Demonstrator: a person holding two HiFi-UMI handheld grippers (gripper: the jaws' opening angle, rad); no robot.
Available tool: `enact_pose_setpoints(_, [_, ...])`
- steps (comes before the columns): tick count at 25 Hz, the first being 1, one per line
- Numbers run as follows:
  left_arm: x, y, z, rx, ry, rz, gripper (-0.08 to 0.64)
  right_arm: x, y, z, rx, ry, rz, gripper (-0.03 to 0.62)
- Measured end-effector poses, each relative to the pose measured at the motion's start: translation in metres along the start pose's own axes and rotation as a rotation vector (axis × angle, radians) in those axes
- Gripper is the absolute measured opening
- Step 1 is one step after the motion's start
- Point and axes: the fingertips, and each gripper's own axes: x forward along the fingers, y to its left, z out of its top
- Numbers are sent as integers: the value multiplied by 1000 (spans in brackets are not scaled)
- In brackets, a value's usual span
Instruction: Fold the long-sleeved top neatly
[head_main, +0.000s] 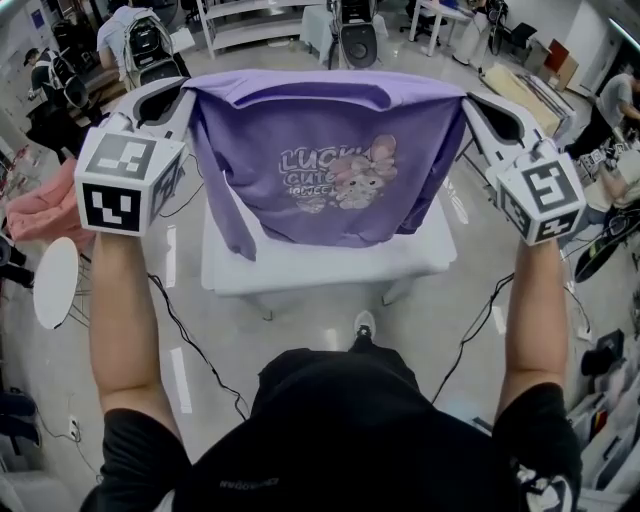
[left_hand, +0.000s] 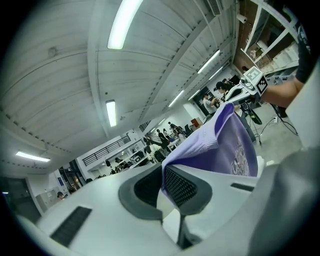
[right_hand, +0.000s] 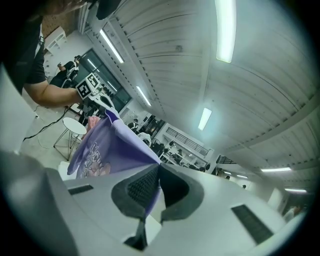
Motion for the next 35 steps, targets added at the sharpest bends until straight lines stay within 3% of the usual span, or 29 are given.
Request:
enact_pose_setpoints(5, [19, 2, -12, -15, 30, -38, 20, 18, -3, -7, 19, 17, 10, 12])
enact_pose_setpoints(9, [54, -2, -42, -42, 100, -81, 20, 54, -1, -39, 42, 81, 48, 12])
enact_pose_setpoints(14, [119, -32, -112, -87, 228, -153, 20, 112, 16, -125, 117, 196, 102, 12])
enact_pose_setpoints(19, [208, -56, -188, -192, 356, -235, 20, 185, 23, -214, 213, 297, 132, 12])
enact_pose_setpoints(29, [337, -79, -317, -275, 583, -227, 20, 321, 55, -353, 241, 508, 260, 12])
enact_pose_setpoints(35, [391, -102, -383, -279, 714, -257, 20, 377, 78, -431, 292, 629, 338, 14])
